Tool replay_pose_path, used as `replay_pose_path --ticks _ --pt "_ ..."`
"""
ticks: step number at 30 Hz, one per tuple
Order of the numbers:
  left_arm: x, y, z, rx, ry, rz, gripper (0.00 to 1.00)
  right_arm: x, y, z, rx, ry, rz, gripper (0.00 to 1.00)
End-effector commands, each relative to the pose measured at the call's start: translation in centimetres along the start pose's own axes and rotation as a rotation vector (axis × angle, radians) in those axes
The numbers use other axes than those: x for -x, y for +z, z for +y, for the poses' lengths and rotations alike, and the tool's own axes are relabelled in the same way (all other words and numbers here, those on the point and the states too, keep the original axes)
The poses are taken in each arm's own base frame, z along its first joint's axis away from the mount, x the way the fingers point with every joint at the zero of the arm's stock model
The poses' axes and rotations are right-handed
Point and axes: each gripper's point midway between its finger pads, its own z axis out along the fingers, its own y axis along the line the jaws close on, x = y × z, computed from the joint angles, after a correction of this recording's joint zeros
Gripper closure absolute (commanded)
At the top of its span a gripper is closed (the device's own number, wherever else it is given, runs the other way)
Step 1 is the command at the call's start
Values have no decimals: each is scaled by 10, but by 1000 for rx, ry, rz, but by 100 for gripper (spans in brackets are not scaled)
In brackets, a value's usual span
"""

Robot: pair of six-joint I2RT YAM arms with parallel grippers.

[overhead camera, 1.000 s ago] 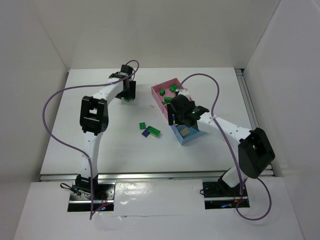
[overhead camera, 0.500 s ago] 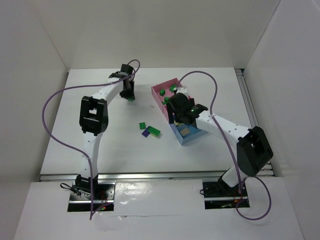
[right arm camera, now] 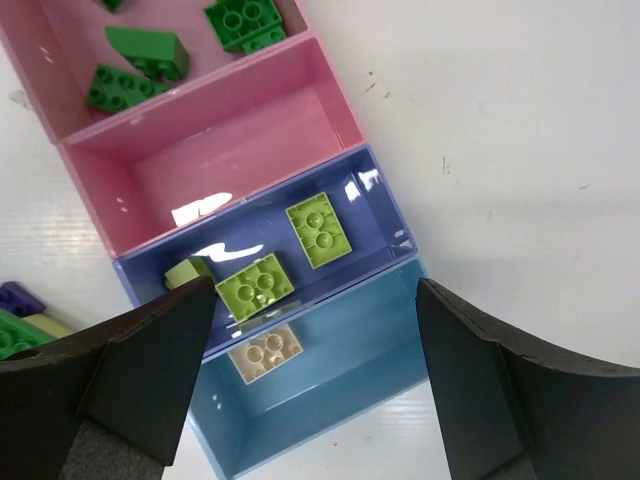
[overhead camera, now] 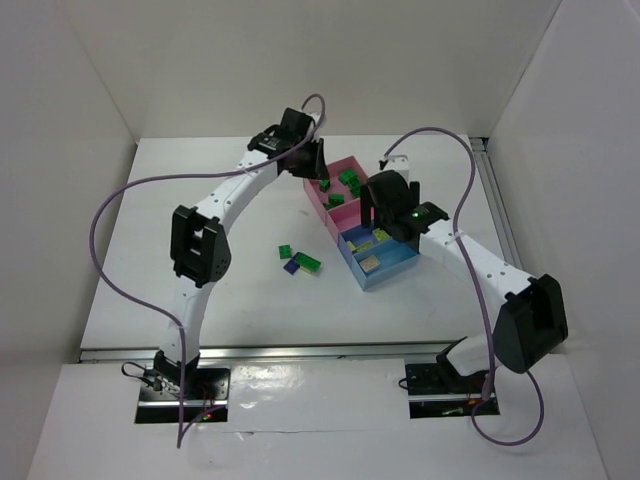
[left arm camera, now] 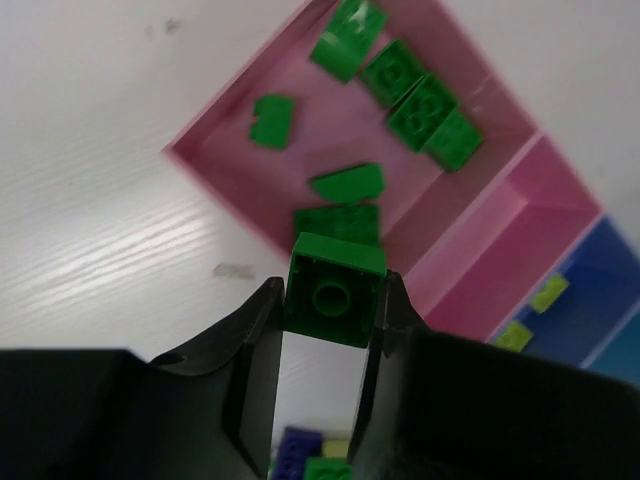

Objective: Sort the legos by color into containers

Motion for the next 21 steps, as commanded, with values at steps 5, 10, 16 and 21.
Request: replay_pose_path --ticks 5,10,16,21 --pt "31 31 -40 -151 -132 -57 15 23 -21 -8 43 104 -65 12" --pt "48 -5 -48 -153 -129 -125 8 6 -24 20 219 57 -9 12" --pt "24 -72 -21 -53 -180 -122 13 -5 -30 88 449 -69 10 12" --pt "-29 -111 66 225 -370 -81 17 -11 -36 157 556 -147 34 12"
